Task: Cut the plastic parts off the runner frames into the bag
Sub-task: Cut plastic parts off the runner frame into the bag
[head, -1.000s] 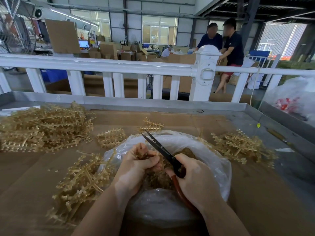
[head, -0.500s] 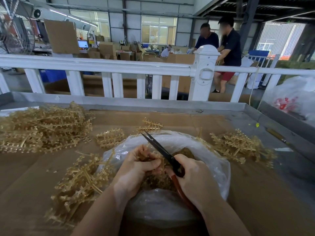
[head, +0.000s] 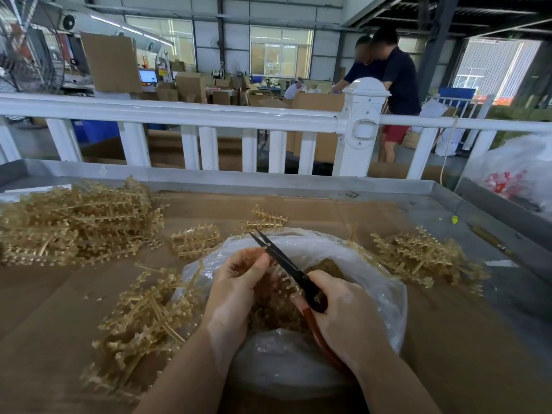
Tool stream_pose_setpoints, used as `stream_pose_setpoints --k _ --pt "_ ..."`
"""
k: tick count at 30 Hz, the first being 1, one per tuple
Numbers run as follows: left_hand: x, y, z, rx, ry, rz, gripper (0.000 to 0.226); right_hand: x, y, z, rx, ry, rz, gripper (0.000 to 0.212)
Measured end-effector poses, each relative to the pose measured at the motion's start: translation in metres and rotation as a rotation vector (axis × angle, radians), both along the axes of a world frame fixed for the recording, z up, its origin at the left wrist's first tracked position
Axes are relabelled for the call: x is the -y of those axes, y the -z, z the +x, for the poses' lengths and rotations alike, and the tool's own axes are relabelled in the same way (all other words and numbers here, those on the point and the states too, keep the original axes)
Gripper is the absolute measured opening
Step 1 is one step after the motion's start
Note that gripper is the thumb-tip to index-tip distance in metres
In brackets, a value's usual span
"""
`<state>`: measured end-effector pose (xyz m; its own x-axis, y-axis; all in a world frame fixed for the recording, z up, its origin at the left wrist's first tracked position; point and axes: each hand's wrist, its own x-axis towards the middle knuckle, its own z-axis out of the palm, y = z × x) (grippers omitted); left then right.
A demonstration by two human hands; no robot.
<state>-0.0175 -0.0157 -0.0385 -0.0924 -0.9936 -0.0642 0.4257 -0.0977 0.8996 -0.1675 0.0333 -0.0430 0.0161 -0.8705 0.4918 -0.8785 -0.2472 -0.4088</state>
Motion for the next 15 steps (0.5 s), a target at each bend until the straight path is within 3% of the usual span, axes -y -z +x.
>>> stream_pose_setpoints --k 4,8,15 --pt "0.0008 -0.0016 0.0005 -0.010 0.036 -0.059 0.010 -0.0007 -0.0010 0.0003 -0.015 -0.008 0.031 0.015" --pt "0.0004 -0.0021 0.0001 -0.004 0.086 -0.075 0.030 -0.0011 -0.0014 0.0000 -0.004 -0.005 0.039 0.013" --pt "0.0001 -0.0032 0.0006 0.005 0.095 -0.051 0.035 -0.0006 -0.0025 -0.0002 0.016 -0.024 0.066 0.014"
